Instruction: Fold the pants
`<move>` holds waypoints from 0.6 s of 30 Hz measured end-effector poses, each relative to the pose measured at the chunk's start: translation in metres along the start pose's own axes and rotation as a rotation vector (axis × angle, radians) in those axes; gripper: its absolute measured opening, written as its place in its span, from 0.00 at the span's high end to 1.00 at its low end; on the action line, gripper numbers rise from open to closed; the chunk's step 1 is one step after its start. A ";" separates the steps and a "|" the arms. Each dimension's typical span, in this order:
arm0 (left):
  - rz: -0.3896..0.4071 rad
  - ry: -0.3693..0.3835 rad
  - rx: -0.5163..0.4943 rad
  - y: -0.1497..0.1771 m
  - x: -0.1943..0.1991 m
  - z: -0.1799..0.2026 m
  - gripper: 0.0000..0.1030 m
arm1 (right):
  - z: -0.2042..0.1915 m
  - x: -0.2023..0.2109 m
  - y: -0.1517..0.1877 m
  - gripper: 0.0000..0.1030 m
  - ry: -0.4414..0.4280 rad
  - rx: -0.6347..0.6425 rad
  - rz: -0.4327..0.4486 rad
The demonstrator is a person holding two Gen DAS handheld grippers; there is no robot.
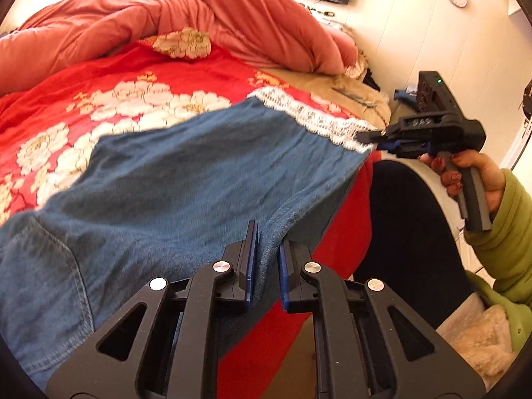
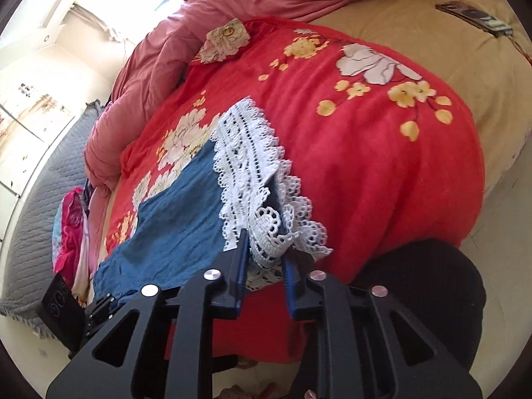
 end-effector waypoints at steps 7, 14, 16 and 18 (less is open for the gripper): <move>-0.016 -0.016 -0.014 0.008 -0.003 0.005 0.94 | 0.001 0.004 -0.001 0.86 0.006 0.040 0.025; -0.039 -0.050 -0.019 0.014 -0.010 0.013 0.94 | 0.006 -0.010 -0.009 0.87 0.078 0.112 0.039; -0.038 -0.049 -0.011 0.016 -0.010 0.013 0.94 | 0.016 -0.011 -0.007 0.86 0.063 0.082 0.027; -0.035 -0.046 -0.007 0.016 -0.009 0.013 0.94 | 0.019 -0.008 -0.007 0.78 0.063 0.079 0.029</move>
Point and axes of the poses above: each gripper's, at about its wrist camera, not at the fingertips, and x roughly against the way its jaws point, z to its right, y to its underside, the point moved 1 cm from there along -x, roughly the way its jaws point, and after that the axes turned 9 degrees about -x, right-handed, at the moved point
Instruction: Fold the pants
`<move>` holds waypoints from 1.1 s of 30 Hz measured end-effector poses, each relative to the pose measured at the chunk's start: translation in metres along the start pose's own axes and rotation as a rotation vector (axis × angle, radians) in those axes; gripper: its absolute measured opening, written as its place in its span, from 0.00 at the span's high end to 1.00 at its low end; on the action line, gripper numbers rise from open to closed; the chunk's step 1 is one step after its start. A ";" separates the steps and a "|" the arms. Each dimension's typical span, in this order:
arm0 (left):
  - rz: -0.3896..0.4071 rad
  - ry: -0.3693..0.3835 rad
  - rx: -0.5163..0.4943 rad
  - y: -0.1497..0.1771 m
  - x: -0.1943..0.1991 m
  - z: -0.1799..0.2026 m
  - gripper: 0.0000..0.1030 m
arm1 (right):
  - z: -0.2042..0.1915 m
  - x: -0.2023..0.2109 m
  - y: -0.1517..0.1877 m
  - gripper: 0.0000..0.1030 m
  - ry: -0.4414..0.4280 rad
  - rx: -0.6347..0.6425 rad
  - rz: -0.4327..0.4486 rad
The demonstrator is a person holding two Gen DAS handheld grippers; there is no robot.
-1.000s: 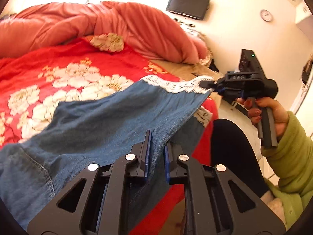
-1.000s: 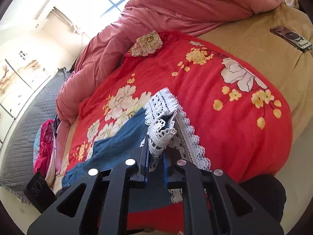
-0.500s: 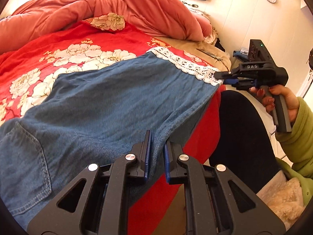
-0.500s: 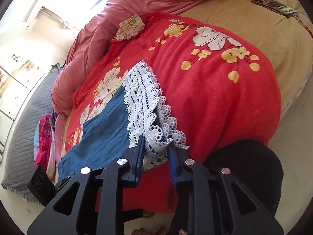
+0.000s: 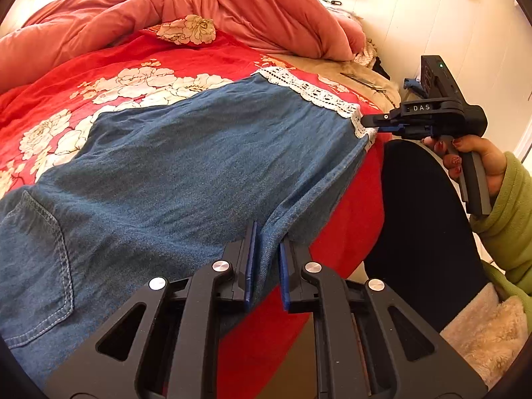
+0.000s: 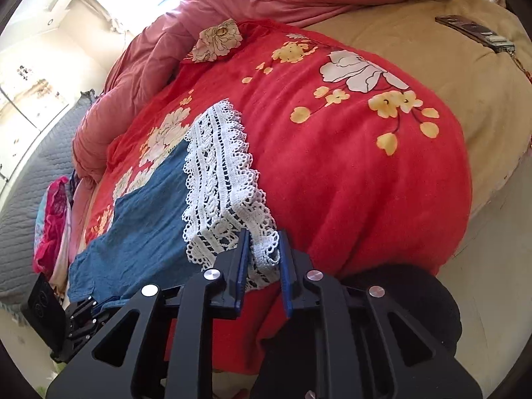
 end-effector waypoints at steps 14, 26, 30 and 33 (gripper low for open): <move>0.081 -0.014 0.115 0.017 0.049 0.007 0.64 | -0.074 0.031 0.029 0.55 -0.095 0.270 0.012; -0.032 -0.399 0.511 0.073 0.116 -0.084 0.72 | -0.079 -0.030 0.047 0.45 -0.008 0.302 -0.152; -0.026 -0.377 0.537 0.078 0.118 -0.091 0.75 | -0.075 -0.031 0.049 0.43 -0.021 0.295 -0.156; -0.030 -0.396 0.506 0.069 0.123 -0.083 0.69 | -0.082 -0.030 0.054 0.35 -0.027 0.321 -0.150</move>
Point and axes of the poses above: each gripper's, at about its wrist camera, not at the fingertips, and x roughly against the way its jaws point, z to its right, y to its underside, the point moved 1 cm from there along -x, roughly the way its jaws point, and after that the axes turned 9 degrees about -x, right-handed, at the moved point
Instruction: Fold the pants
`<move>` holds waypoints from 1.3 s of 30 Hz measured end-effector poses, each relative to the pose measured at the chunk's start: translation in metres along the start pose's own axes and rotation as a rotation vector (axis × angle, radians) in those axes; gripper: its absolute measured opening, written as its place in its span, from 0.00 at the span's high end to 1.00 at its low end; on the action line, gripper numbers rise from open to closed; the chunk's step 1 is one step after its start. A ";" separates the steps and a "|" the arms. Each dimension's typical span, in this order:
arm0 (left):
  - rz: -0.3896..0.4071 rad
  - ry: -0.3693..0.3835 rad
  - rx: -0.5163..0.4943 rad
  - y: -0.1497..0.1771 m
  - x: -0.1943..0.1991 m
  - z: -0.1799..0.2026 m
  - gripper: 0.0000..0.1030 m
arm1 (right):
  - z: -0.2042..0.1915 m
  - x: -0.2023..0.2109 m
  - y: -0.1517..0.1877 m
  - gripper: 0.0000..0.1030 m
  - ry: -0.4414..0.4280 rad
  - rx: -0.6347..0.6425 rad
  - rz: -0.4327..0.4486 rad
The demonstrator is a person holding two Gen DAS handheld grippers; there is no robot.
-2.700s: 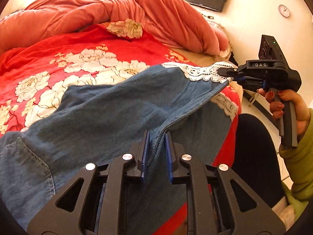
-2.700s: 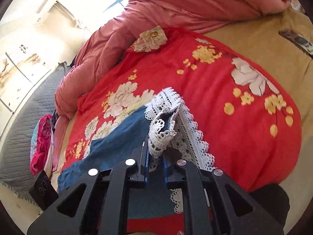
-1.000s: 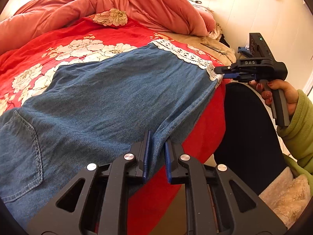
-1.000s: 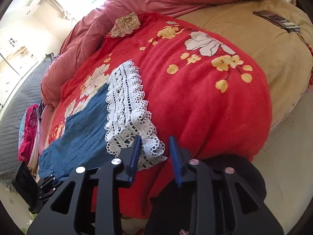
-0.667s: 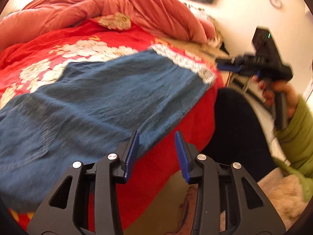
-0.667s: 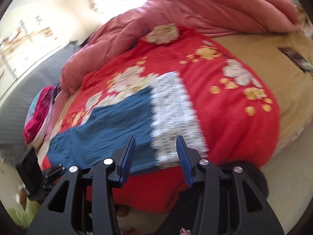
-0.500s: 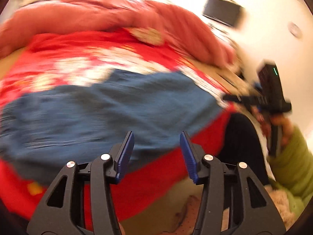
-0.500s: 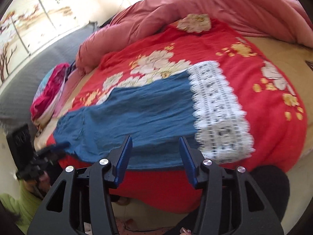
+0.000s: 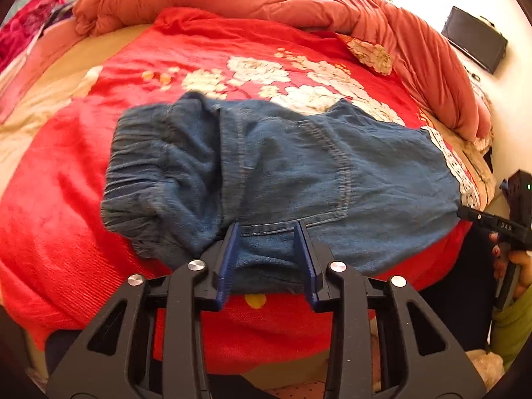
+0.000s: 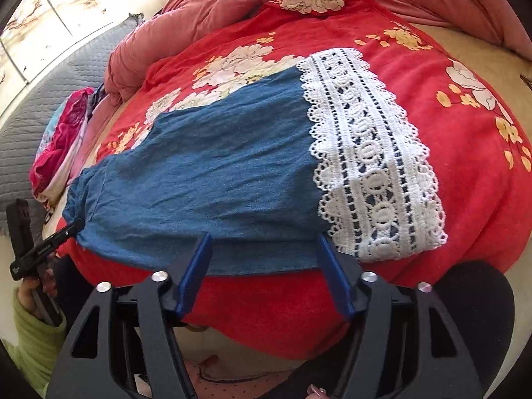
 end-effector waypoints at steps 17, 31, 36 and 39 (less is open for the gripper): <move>-0.071 0.165 -0.066 -0.154 -0.086 0.046 0.48 | 0.032 0.013 -0.148 0.25 -0.004 -0.017 0.151; -0.216 0.310 -0.041 -0.147 -0.168 0.049 0.48 | 0.080 -0.066 -0.175 0.57 -0.158 -0.086 -0.020; -0.214 0.374 0.003 -0.146 -0.172 0.055 0.65 | 0.069 -0.071 -0.173 0.69 -0.157 -0.024 -0.047; -0.218 0.361 0.021 -0.144 -0.170 0.056 0.92 | 0.058 -0.070 -0.165 0.77 -0.179 0.032 -0.049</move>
Point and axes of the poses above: each gripper's, at about its wrist camera, not at the fingertips, and x roughly against the way its jaws point, z to its right, y to its underside, the point moved 1 cm from there along -x, roughly the way its jaws point, and after that the axes turned 9 degrees about -x, right-handed, at the moved point
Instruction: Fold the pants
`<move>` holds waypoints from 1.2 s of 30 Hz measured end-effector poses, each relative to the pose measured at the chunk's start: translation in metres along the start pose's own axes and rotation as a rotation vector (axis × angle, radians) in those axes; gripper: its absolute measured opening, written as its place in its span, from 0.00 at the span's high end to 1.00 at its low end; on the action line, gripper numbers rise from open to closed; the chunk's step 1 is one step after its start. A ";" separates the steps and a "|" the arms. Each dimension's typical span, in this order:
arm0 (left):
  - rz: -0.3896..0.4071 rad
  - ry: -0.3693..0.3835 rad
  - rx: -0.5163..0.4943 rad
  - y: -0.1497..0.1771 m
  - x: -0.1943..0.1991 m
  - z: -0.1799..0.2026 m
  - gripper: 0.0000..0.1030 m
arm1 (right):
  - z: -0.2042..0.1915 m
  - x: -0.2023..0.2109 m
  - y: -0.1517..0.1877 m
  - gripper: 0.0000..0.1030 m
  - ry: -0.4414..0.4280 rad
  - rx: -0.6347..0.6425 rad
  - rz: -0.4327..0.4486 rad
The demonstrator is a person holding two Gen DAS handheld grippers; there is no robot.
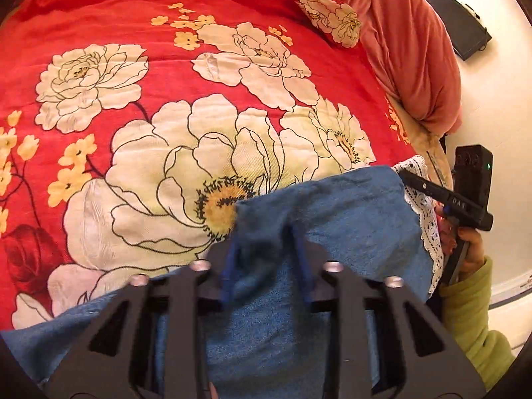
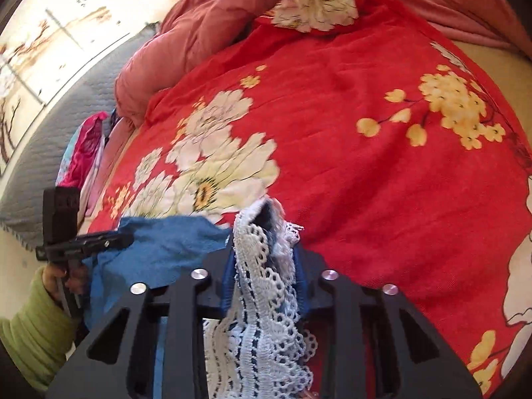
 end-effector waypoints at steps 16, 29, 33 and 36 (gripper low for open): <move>0.041 -0.204 -0.122 -0.034 -0.011 0.014 0.94 | -0.008 -0.010 -0.032 0.77 0.236 0.120 0.069; 0.122 -0.241 -0.043 -0.011 0.001 -0.008 0.67 | 0.015 0.018 -0.024 0.37 0.340 0.078 0.192; 0.149 -0.308 -0.015 0.006 0.023 -0.008 0.64 | 0.029 0.043 -0.019 0.37 0.366 0.010 0.270; 0.196 -0.349 -0.030 0.027 0.047 0.000 0.62 | 0.032 0.063 -0.016 0.37 0.318 -0.041 0.331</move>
Point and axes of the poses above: each gripper's, at about its wrist camera, not at the fingertips, and x roughly against the way its jaws point, z to its right, y to its underside, the point moved 1 cm from there along -x, roughly the way its jaws point, and after that the axes turned 9 degrees about -x, right-handed, at the moved point
